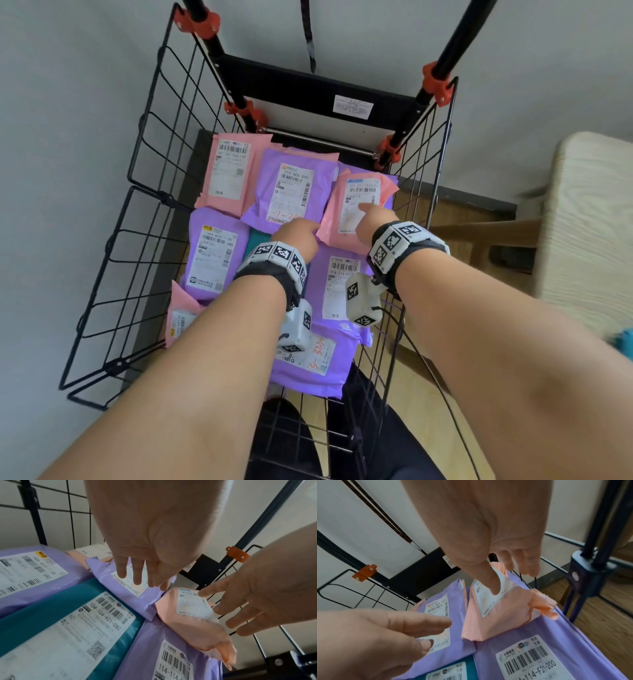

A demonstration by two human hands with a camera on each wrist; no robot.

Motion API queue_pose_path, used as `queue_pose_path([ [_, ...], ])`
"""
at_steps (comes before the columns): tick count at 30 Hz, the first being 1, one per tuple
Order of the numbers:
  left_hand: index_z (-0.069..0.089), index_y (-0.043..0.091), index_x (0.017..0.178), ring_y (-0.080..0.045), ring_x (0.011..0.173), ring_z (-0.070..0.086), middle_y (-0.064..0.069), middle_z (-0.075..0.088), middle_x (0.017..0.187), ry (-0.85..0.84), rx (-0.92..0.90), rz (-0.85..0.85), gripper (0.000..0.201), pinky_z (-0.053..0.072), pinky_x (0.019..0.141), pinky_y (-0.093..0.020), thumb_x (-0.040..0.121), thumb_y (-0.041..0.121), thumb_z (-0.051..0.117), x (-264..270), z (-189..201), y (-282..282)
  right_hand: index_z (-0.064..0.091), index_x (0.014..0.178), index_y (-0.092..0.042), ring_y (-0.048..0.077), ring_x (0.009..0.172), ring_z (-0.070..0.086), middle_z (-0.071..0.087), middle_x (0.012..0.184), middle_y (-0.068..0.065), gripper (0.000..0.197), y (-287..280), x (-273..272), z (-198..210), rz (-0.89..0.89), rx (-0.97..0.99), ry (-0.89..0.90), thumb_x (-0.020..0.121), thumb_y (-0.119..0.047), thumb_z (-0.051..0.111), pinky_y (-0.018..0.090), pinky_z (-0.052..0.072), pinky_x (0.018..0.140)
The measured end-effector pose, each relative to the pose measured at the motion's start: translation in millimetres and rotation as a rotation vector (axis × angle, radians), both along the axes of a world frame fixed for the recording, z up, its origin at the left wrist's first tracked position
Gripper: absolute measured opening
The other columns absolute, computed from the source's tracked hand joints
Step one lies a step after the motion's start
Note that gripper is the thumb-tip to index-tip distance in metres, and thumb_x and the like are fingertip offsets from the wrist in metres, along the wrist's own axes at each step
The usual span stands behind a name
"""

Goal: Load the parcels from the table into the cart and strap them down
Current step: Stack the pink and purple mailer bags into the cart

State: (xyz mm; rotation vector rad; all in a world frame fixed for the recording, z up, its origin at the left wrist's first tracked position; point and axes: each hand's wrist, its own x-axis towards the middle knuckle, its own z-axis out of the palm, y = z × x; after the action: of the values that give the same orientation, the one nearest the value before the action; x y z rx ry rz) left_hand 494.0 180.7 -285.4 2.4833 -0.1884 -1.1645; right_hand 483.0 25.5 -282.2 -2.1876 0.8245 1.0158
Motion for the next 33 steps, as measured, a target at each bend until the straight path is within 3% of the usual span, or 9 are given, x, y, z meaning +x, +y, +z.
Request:
queue_pose_path([
  [1, 0.063, 0.021, 0.095, -0.027, 0.104, 0.052, -0.017, 0.055, 0.121, -0.020, -0.007, 0.017, 0.030, 0.043, 0.097, -0.034, 0.088, 0.000, 0.042, -2, 6, 4, 0.029, 0.149, -0.028, 0.030, 0.129, 0.046, 0.035, 0.148, 0.013, 0.057, 3, 0, 8, 0.002, -0.033, 0.018, 0.096, -0.013, 0.042, 0.033, 0.040, 0.103],
  [2, 0.062, 0.022, 0.100, -0.026, 0.106, 0.052, -0.016, 0.054, 0.126, -0.032, -0.014, 0.028, 0.032, 0.043, 0.098, -0.035, 0.089, 0.001, 0.042, -3, 11, 7, 0.028, 0.150, -0.030, 0.030, 0.127, 0.048, 0.034, 0.148, 0.014, 0.058, 5, -2, 18, 0.013, -0.066, 0.022, 0.096, -0.013, 0.041, 0.035, 0.042, 0.102],
  [4, 0.056, 0.020, 0.130, -0.029, 0.123, 0.050, -0.008, 0.047, 0.143, -0.059, 0.009, 0.025, 0.048, 0.041, 0.104, -0.037, 0.088, 0.000, 0.042, -7, 22, 14, 0.030, 0.149, -0.023, 0.030, 0.127, 0.048, 0.038, 0.146, 0.014, 0.056, 10, -7, 34, 0.049, -0.091, -0.017, 0.096, -0.014, 0.044, 0.035, 0.043, 0.103],
  [6, 0.049, 0.022, 0.138, -0.029, 0.127, 0.048, -0.005, 0.046, 0.145, -0.111, 0.039, -0.006, 0.057, 0.042, 0.103, -0.036, 0.087, -0.001, 0.041, -11, 35, 20, 0.034, 0.148, -0.014, 0.030, 0.130, 0.046, 0.042, 0.146, 0.012, 0.052, 17, -18, 51, 0.104, -0.064, -0.047, 0.097, -0.013, 0.046, 0.036, 0.041, 0.106],
  [8, 0.050, 0.022, 0.137, -0.029, 0.127, 0.049, -0.006, 0.048, 0.143, -0.152, 0.028, -0.055, 0.058, 0.043, 0.102, -0.035, 0.085, -0.001, 0.042, -17, 48, 27, 0.038, 0.146, -0.013, 0.029, 0.127, 0.049, 0.045, 0.144, 0.011, 0.050, 25, -32, 64, 0.116, -0.091, -0.081, 0.097, -0.012, 0.047, 0.036, 0.043, 0.104],
  [15, 0.060, 0.014, 0.125, -0.031, 0.115, 0.057, -0.010, 0.058, 0.130, -0.283, -0.028, -0.164, 0.045, 0.047, 0.093, -0.035, 0.085, 0.000, 0.044, -51, 104, 49, 0.054, 0.132, -0.012, 0.029, 0.119, 0.056, 0.056, 0.132, 0.011, 0.039, 54, -93, 97, -0.104, -0.152, -0.262, 0.093, -0.014, 0.054, 0.036, 0.047, 0.099],
  [22, 0.059, 0.012, 0.126, -0.032, 0.114, 0.057, -0.011, 0.060, 0.127, -0.365, -0.046, -0.276, 0.044, 0.049, 0.094, -0.041, 0.088, 0.001, 0.040, -98, 143, 54, 0.052, 0.133, -0.016, 0.025, 0.111, 0.060, 0.061, 0.126, 0.007, 0.045, 71, -169, 129, -0.317, -0.120, -0.420, 0.088, -0.014, 0.055, 0.032, 0.047, 0.092],
  [30, 0.060, 0.017, 0.122, -0.032, 0.113, 0.057, -0.009, 0.061, 0.121, -0.411, -0.065, -0.370, 0.035, 0.050, 0.091, -0.038, 0.093, 0.010, 0.043, -155, 178, -10, 0.045, 0.141, -0.018, 0.024, 0.123, 0.054, 0.054, 0.138, 0.006, 0.056, 19, -254, 160, -0.475, -0.176, -0.448, 0.086, -0.016, 0.060, 0.032, 0.043, 0.104],
  [33, 0.057, 0.022, 0.129, -0.029, 0.119, 0.055, -0.005, 0.057, 0.130, -0.433, -0.093, -0.370, 0.043, 0.047, 0.096, -0.036, 0.091, 0.007, 0.042, -178, 182, -52, 0.043, 0.142, -0.017, 0.025, 0.122, 0.055, 0.054, 0.137, 0.007, 0.056, -19, -280, 167, -0.528, -0.177, -0.461, 0.088, -0.013, 0.057, 0.033, 0.044, 0.102],
])
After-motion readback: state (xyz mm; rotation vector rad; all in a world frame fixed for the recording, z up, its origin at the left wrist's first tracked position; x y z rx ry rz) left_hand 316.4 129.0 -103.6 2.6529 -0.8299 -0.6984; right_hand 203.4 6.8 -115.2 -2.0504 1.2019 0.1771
